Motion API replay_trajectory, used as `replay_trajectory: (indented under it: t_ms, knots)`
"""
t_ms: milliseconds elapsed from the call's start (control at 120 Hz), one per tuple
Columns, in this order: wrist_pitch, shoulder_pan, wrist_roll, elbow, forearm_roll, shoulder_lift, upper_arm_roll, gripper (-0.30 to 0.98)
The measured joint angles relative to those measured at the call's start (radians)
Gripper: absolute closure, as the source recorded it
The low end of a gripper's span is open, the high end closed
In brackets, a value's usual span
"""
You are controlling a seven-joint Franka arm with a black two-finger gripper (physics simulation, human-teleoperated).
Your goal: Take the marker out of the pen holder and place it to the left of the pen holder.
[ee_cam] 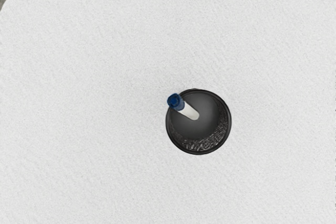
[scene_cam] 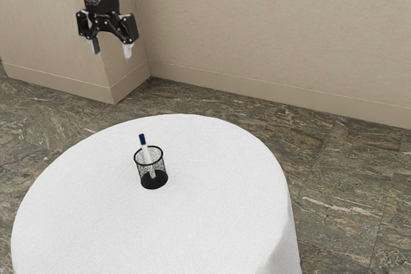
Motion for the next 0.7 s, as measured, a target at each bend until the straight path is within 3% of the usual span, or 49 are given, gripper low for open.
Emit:
replay_trajectory:
  t_ms: [300,425,583,700]
  knots:
    - [0.125,-0.003,-0.054,0.000,0.020,0.044,-0.004,0.00]
    - [0.199,-0.001,-0.167,-0.025,0.023,0.096,-0.002,0.00]
    - [0.258,0.001,-0.352,-0.070,-0.131,0.191,0.000,0.00]
    - [0.340,0.001,-0.473,-0.197,-0.205,0.212,0.041,0.00]
